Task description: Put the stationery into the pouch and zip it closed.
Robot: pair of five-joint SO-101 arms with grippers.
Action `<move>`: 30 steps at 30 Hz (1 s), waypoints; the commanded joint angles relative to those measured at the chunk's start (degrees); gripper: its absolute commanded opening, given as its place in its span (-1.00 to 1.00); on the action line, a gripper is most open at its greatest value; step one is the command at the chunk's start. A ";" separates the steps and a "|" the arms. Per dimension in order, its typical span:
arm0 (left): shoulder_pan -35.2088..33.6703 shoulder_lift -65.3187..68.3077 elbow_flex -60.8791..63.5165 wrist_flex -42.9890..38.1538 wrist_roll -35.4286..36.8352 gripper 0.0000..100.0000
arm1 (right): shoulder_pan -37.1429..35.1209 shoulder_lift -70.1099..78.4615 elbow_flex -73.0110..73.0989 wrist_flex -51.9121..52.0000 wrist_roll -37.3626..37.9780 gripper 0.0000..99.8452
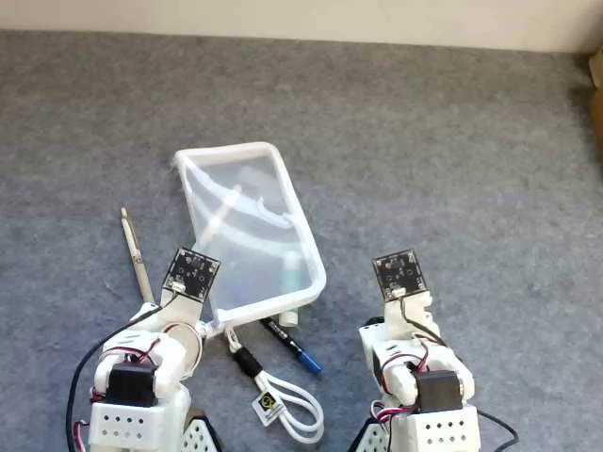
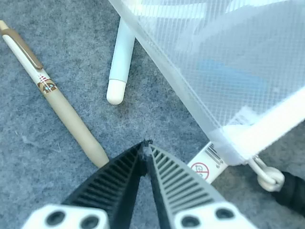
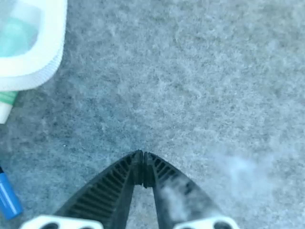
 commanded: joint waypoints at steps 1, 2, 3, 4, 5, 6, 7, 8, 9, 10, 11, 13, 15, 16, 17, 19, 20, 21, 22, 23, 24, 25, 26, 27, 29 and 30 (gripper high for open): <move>-0.92 -0.22 1.36 0.44 0.62 -0.99 | 0.57 -0.75 6.55 0.13 0.62 -0.99; -0.92 -0.22 1.36 0.44 0.62 -0.99 | 0.57 -0.75 6.55 0.13 0.62 -0.99; -0.92 -0.22 1.36 0.44 0.62 -0.99 | 0.57 -0.75 6.55 0.13 0.62 -0.99; -0.92 -0.22 1.36 0.44 0.62 -0.99 | 0.57 -0.75 6.55 0.13 0.62 -0.99; -0.92 -0.22 1.36 0.44 0.62 -0.99 | 0.57 -0.75 6.55 0.13 0.62 -0.99; -0.92 -0.22 1.36 0.44 0.62 -0.99 | 0.57 -0.75 6.55 0.13 0.62 -0.99; -0.92 -0.22 1.36 0.44 0.62 -0.99 | 0.31 -0.75 6.55 0.13 0.44 -0.99; -0.92 -0.22 1.36 0.44 0.62 -0.99 | 0.31 -0.75 6.55 0.13 0.44 -0.99; -0.92 -0.22 1.36 0.44 0.62 -0.99 | 0.13 -0.75 6.90 0.22 0.44 -0.99; -0.92 -0.22 1.36 0.44 0.62 -0.99 | -0.22 -0.75 6.90 0.22 0.44 -0.99; -0.92 -0.22 1.36 0.44 0.62 -0.99 | -0.57 -0.75 6.90 0.22 0.44 -0.99; -0.92 -0.22 1.36 0.44 0.62 -0.99 | -0.66 -0.75 6.90 0.22 0.44 -0.99; -0.92 -0.22 1.36 0.44 0.62 -0.99 | -0.66 -0.84 6.99 0.22 0.62 -0.99; -0.92 -0.22 1.36 0.44 0.62 -0.99 | -0.48 -0.84 6.90 0.22 0.62 -0.99; -0.92 -0.22 1.36 0.44 0.62 -0.99 | -0.04 -0.84 6.55 0.40 0.62 -0.99; -0.92 -0.22 1.36 0.44 0.62 -0.99 | 1.71 -0.84 6.46 0.04 0.62 -0.99; -0.92 -0.22 1.36 0.44 0.62 -0.99 | 1.71 -0.84 5.49 -0.31 0.26 -0.99; -0.92 -0.22 1.36 0.44 0.62 -0.99 | 1.36 -0.84 3.12 -1.27 0.26 -0.99; -0.92 -0.22 1.36 0.44 0.62 -0.99 | 1.36 -0.84 0.75 -1.45 0.18 -0.99; -0.92 -0.22 1.36 0.44 0.62 -0.99 | 1.45 -0.84 -1.54 -1.54 -0.35 -0.99; -0.92 -0.22 1.36 0.44 0.62 -0.99 | 1.36 -0.84 -3.30 -1.54 -2.02 -0.99; -0.92 -0.22 1.36 0.44 0.62 -0.99 | 1.19 -0.84 -5.05 -1.54 -4.66 -0.99; -0.92 -0.22 1.36 0.44 0.62 -0.99 | 1.10 -0.75 -6.99 -1.71 -7.91 -0.99; -0.92 -0.22 1.36 0.44 0.62 -0.99 | 0.48 -0.66 -8.84 -1.80 -10.37 -0.99; -0.92 -0.22 1.36 0.44 0.62 -0.99 | -1.89 -0.31 -12.53 -1.63 -13.71 -0.99; -0.92 -0.22 1.36 0.44 0.62 -0.99 | -3.65 -0.31 -14.11 -1.54 -14.33 -0.99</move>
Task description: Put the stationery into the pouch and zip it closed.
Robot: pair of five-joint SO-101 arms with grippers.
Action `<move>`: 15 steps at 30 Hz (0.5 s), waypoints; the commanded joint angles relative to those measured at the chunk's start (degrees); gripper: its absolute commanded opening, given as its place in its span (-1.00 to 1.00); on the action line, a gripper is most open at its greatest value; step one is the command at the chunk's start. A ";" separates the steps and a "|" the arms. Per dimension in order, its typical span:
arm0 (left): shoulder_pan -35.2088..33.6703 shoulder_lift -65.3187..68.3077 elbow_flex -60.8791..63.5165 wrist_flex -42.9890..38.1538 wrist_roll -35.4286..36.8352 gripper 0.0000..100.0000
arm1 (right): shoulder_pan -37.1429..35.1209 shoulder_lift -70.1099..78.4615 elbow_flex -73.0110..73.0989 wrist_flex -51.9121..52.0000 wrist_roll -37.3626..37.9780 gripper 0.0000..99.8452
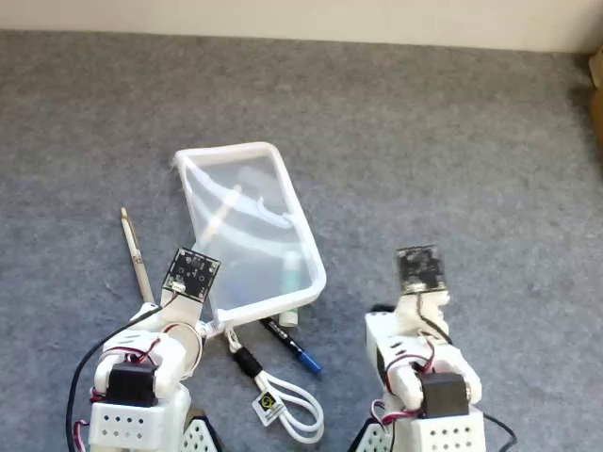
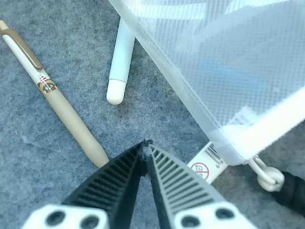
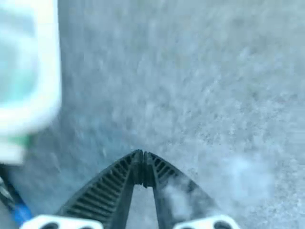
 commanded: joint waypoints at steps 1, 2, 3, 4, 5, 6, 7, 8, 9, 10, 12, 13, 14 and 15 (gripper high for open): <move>-0.92 -0.22 1.36 0.44 0.62 -0.99 | -5.49 -0.13 -8.75 -1.63 -3.87 -0.99; -0.92 -0.22 1.36 0.44 0.62 -0.99 | -7.16 -0.13 -9.80 -1.63 -3.96 -0.99; -0.92 -0.22 1.36 0.44 0.62 -0.99 | -8.48 -0.04 -10.59 -1.63 -3.96 -0.99; -0.92 -0.22 1.36 0.44 0.62 -0.99 | -9.89 -0.04 -11.21 -1.63 -3.96 -0.99; -0.92 -0.22 1.36 0.44 0.62 -0.99 | -11.21 -0.04 -11.65 -1.63 -3.96 -0.99; -0.92 -0.22 1.36 0.44 0.62 -0.99 | -12.62 -0.04 -11.91 -1.63 -4.13 -0.99; -0.92 -0.22 1.36 0.44 0.62 -0.99 | -14.02 -0.04 -12.09 -1.63 -5.45 -0.99; -0.92 -0.22 1.36 0.44 0.62 -0.99 | -15.52 -0.04 -12.09 -1.63 -6.86 -0.99; -0.92 -0.22 1.36 0.44 0.62 -0.99 | -17.45 -0.04 -12.09 -1.80 -8.00 -0.99; -0.92 -0.22 1.36 0.44 0.62 -0.99 | -19.56 -0.04 -12.09 -1.80 -8.53 -0.99; -0.92 -0.22 1.36 0.44 0.62 -0.99 | -23.96 -0.04 -12.09 -2.07 -8.70 -0.99; -0.92 -0.22 1.36 0.44 0.62 -0.99 | -25.89 -0.04 -12.09 -2.15 -8.70 -0.98; -0.92 -0.22 1.36 0.44 0.62 -0.99 | -27.65 -0.04 -12.09 -2.24 -8.79 -0.98; -0.92 -0.22 1.36 0.44 0.62 -0.99 | -29.32 -0.04 -12.09 -2.59 -8.79 -0.98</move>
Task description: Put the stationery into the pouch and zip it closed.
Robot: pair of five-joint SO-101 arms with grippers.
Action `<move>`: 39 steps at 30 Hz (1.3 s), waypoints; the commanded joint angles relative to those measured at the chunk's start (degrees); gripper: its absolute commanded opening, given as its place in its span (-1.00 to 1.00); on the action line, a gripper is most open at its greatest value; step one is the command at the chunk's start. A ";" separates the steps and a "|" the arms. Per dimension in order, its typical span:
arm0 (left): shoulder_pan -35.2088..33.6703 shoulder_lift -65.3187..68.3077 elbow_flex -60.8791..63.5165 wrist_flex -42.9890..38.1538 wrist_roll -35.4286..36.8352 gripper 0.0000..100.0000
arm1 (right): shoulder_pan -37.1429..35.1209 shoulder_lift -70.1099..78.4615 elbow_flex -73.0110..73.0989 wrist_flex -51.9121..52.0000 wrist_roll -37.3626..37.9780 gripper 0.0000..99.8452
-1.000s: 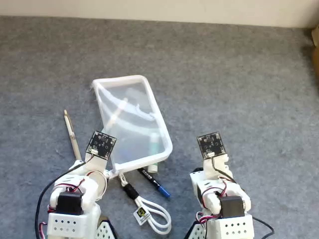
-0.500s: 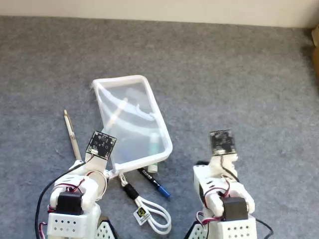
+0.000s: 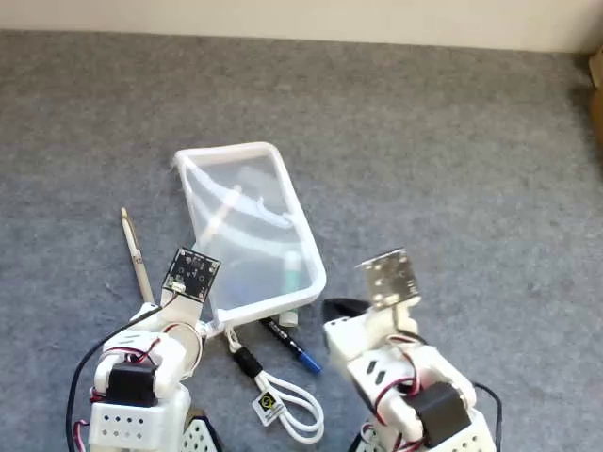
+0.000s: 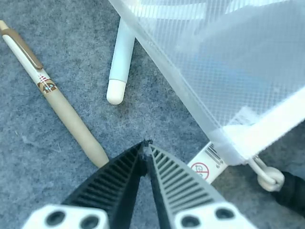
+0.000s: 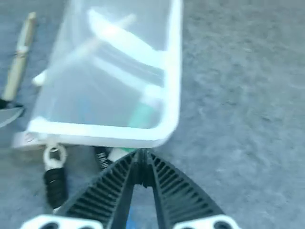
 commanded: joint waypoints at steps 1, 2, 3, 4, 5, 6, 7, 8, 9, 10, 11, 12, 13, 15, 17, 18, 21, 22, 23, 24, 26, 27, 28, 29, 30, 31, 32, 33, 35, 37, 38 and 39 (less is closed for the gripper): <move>-0.92 -0.22 1.36 0.44 0.62 -0.99 | -6.81 0.31 -3.91 -2.95 -0.79 -0.98; -0.92 -0.22 1.36 0.44 0.62 -0.99 | -8.22 0.31 -3.82 -3.82 -0.79 -0.98; -0.92 -0.22 1.36 0.44 0.62 -0.99 | -9.63 0.40 -3.74 -4.62 -0.79 -0.98; -0.92 -0.22 1.36 0.44 0.62 -0.99 | -11.03 0.40 -3.65 -5.32 -0.88 -0.96; -0.92 -0.22 1.36 0.44 0.62 -0.99 | -12.35 0.40 -3.47 -5.85 -1.58 -0.92; -0.92 -0.22 1.36 0.44 0.62 -0.99 | -13.49 0.92 -3.47 -6.11 -3.25 -0.87; -0.92 -0.22 1.36 0.44 0.62 -0.99 | -14.64 2.07 -3.82 -6.11 -4.84 -0.81; -0.92 -0.22 1.36 0.44 0.62 -0.99 | -15.60 3.91 -3.91 -6.11 -5.89 -0.76; -0.92 -0.22 1.36 0.44 0.62 -0.99 | -16.48 6.29 -3.91 -6.11 -6.68 -0.71; -0.92 -0.22 1.36 0.44 0.62 -0.99 | -17.27 9.19 -4.00 -6.46 -7.30 -0.69; -0.92 -0.22 1.36 0.44 0.62 -0.99 | -18.07 12.35 -4.62 -7.78 -7.82 -0.68; -0.92 -0.22 1.36 0.44 0.62 -0.99 | -18.59 15.60 -5.41 -9.45 -8.44 -0.68; -0.92 -0.22 1.36 0.44 0.62 -0.99 | -19.21 19.03 -6.11 -10.95 -9.05 -0.68; -0.92 -0.22 1.36 0.44 0.62 -0.99 | -20.79 25.10 -7.43 -13.93 -9.76 -0.68; -0.92 -0.22 1.36 0.44 0.62 -0.99 | -23.08 30.81 -8.84 -16.57 -9.76 -0.68; -0.92 -0.22 1.36 0.44 0.62 -0.99 | -24.13 33.45 -9.27 -17.98 -9.76 -0.68; -0.92 -0.22 1.36 0.44 0.62 -0.99 | -27.47 40.22 -9.63 -22.02 -9.76 -0.68; -0.92 -0.22 1.36 0.44 0.62 -0.99 | -28.35 42.42 -9.63 -23.34 -9.76 -0.68; -0.92 -0.22 1.36 0.44 0.62 -0.99 | -29.14 44.35 -9.63 -24.57 -9.76 -0.68; -0.92 -0.22 1.36 0.44 0.62 -0.99 | -29.85 46.11 -9.63 -25.71 -9.76 -0.68; -0.92 -0.22 1.36 0.44 0.62 -0.99 | -30.90 49.45 -9.63 -28.09 -9.76 -0.68; -0.92 -0.22 1.36 0.44 0.62 -0.99 | -31.43 51.03 -9.63 -29.41 -9.76 -0.68; -0.92 -0.22 1.36 0.44 0.62 -0.99 | -31.78 52.62 -9.54 -30.64 -9.76 -0.68; -0.92 -0.22 1.36 0.44 0.62 -0.99 | -32.04 54.11 -9.54 -31.87 -9.76 -0.68; -0.92 -0.22 1.36 0.44 0.62 -0.99 | -32.04 55.52 -9.54 -33.10 -9.76 -0.68; -0.92 -0.22 1.36 0.44 0.62 -0.99 | -32.04 57.10 -9.54 -34.15 -9.76 -0.68; -0.92 -0.22 1.36 0.44 0.62 -0.99 | -32.04 58.59 -9.54 -35.12 -9.76 -0.68; -0.92 -0.22 1.36 0.44 0.62 -0.99 | -32.04 60.00 -9.54 -36.00 -9.76 -0.68; -0.92 -0.22 1.36 0.44 0.62 -0.99 | -32.04 62.73 -9.54 -37.49 -9.76 -0.68; -0.92 -0.22 1.36 0.44 0.62 -0.99 | -32.04 64.92 -9.54 -38.90 -9.76 -0.68; -0.92 -0.22 1.36 0.44 0.62 -0.99 | -32.04 65.89 -9.54 -39.52 -9.76 -0.68; -0.92 -0.22 1.36 0.44 0.62 -0.99 | -32.04 66.86 -9.54 -39.96 -9.76 -0.68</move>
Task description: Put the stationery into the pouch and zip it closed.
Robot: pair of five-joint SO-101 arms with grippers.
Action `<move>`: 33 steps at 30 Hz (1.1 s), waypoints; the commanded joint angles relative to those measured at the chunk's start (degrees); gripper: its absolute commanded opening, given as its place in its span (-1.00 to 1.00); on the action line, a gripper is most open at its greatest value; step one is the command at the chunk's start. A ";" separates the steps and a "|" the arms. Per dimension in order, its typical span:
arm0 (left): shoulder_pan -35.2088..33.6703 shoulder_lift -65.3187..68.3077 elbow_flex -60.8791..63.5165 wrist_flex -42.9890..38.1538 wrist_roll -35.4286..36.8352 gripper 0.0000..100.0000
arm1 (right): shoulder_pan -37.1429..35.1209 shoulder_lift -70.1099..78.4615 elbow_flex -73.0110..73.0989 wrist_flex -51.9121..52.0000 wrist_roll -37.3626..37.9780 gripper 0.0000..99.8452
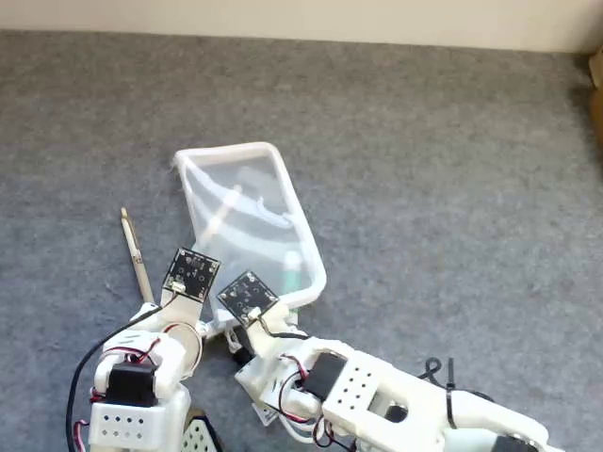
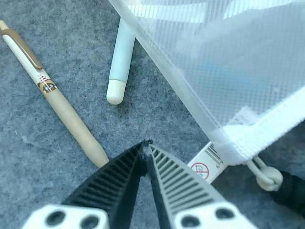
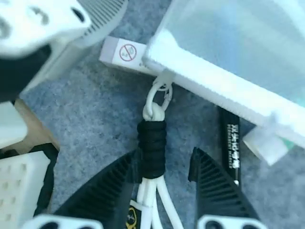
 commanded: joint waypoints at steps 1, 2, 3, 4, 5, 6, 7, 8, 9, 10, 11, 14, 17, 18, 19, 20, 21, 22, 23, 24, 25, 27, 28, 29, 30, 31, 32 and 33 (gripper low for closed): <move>-0.92 -0.22 1.36 0.44 0.62 -0.99 | -0.57 3.03 -3.65 -2.68 -0.44 -0.68; -0.92 -0.22 1.36 0.44 0.62 -0.99 | -0.57 3.82 -3.65 -3.12 -0.44 -0.68; -0.92 -0.22 1.36 0.44 0.62 -0.99 | -0.57 4.70 -3.65 -3.56 -0.44 -0.68; -0.92 -0.22 1.36 0.44 0.62 -0.99 | -0.57 5.49 -3.65 -4.09 -0.44 -0.68; -0.92 -0.22 1.36 0.44 0.62 -0.99 | -0.57 6.11 -3.56 -4.18 -0.44 -0.68; -0.92 -0.22 1.36 0.44 0.62 -0.99 | -0.57 6.73 -3.56 -4.18 -0.44 -0.68; -0.92 -0.22 1.36 0.44 0.62 -0.99 | -0.57 7.16 -3.47 -4.18 -0.44 -0.69; -0.92 -0.22 1.36 0.44 0.62 -0.99 | -0.57 7.34 -3.47 -4.18 -0.35 -0.71; -0.92 -0.22 1.36 0.44 0.62 -0.99 | -0.57 7.43 -3.47 -4.18 -0.09 -0.76; -0.92 -0.22 1.36 0.44 0.62 -0.99 | -0.57 7.52 -3.47 -4.18 0.00 -0.84; -0.92 -0.22 1.36 0.44 0.62 -0.99 | -0.57 7.43 -3.47 -4.18 0.09 -0.93; -0.92 -0.22 1.36 0.44 0.62 -0.99 | -0.48 7.43 -3.38 -3.82 1.32 -0.97; -0.92 -0.22 1.36 0.44 0.62 -0.99 | -0.13 7.34 -3.21 -3.12 4.75 -0.99; -0.92 -0.22 1.36 0.44 0.62 -0.99 | -0.13 7.34 -3.47 -1.45 5.63 -0.99; -0.92 -0.22 1.36 0.44 0.62 -0.99 | -0.13 7.34 -3.65 0.66 6.24 -0.99; -0.92 -0.22 1.36 0.44 0.62 -0.99 | -0.13 7.34 -3.74 3.03 6.86 -0.99; -0.92 -0.22 1.36 0.44 0.62 -0.99 | -0.13 7.25 -4.00 4.79 7.12 -0.99; -0.92 -0.22 1.36 0.44 0.62 -0.99 | -0.13 6.90 -5.05 6.11 7.38 -0.99; -0.92 -0.22 1.36 0.44 0.62 -0.99 | -0.04 6.02 -5.85 7.25 7.74 -0.99; -0.92 -0.22 1.36 0.44 0.62 -0.99 | 0.66 4.97 -6.64 8.48 7.65 -0.99; -0.92 -0.22 1.36 0.44 0.62 -0.99 | 1.80 3.65 -7.08 9.80 7.65 -0.99; -0.92 -0.22 1.36 0.44 0.62 -0.99 | 4.79 0.48 -7.43 12.09 7.74 -0.99; -0.92 -0.22 1.36 0.44 0.62 -0.99 | 6.29 -1.36 -7.43 12.88 7.74 -0.99; -0.92 -0.22 1.36 0.44 0.62 -0.99 | 7.78 -3.21 -7.25 13.58 7.74 -0.99; -0.92 -0.22 1.36 0.44 0.62 -0.99 | 9.01 -4.97 -7.25 14.20 7.74 -0.99; -0.92 -0.22 1.36 0.44 0.62 -0.99 | 9.89 -6.37 -7.25 14.73 7.82 -0.99; -0.92 -0.22 1.36 0.44 0.62 -0.99 | 10.42 -7.60 -7.25 15.34 7.82 -0.99; -0.92 -0.22 1.36 0.44 0.62 -0.99 | 10.51 -8.66 -7.16 15.96 7.82 -0.99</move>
